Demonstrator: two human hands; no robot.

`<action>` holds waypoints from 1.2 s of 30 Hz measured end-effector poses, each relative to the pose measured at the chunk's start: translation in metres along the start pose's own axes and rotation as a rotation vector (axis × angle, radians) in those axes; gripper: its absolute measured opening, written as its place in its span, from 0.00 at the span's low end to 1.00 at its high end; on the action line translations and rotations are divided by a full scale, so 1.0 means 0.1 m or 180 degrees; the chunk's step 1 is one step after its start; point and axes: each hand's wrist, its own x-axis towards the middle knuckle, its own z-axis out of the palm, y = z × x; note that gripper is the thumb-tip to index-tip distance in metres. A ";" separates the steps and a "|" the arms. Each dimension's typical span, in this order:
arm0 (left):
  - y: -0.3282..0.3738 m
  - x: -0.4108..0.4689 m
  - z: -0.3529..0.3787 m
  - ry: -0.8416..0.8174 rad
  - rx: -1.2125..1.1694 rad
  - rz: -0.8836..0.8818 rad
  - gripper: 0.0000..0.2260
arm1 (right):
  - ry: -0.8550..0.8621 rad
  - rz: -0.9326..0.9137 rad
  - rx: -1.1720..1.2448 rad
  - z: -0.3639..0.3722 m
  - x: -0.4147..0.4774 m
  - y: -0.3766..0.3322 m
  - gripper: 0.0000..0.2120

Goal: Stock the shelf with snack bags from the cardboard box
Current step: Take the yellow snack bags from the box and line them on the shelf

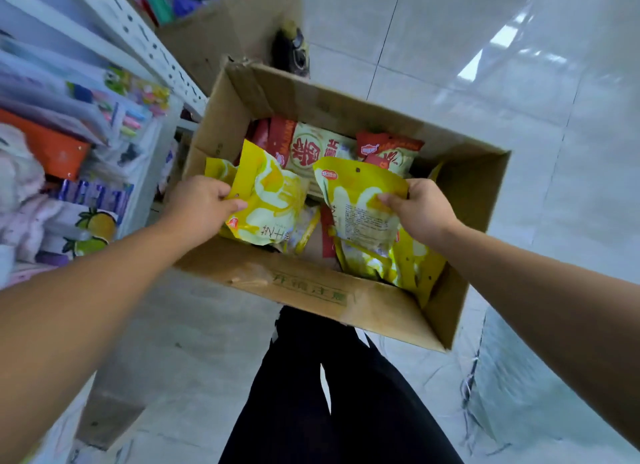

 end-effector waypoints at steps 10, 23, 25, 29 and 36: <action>0.41 -1.23 -2.16 0.0144 0.0051 0.0185 0.21 | 0.0218 -0.1203 0.0014 -1.22 -1.05 -1.58 0.13; 0.17 -3.54 -4.21 0.1481 0.0439 -0.0028 0.22 | 0.0039 -0.3025 0.0141 -1.24 -2.59 -3.93 0.14; 0.00 -3.94 -4.38 0.1699 0.0509 -0.0147 0.21 | -0.0146 -0.3224 0.0169 -1.04 -2.85 -4.19 0.12; -0.47 -4.72 -4.55 0.2135 0.0565 -0.0432 0.21 | -0.0449 -0.3550 0.0254 -0.51 -3.39 -4.59 0.11; -1.53 -5.99 -4.53 0.2373 0.0767 -0.0902 0.22 | -0.0840 -0.3855 0.0130 0.77 -4.33 -4.95 0.13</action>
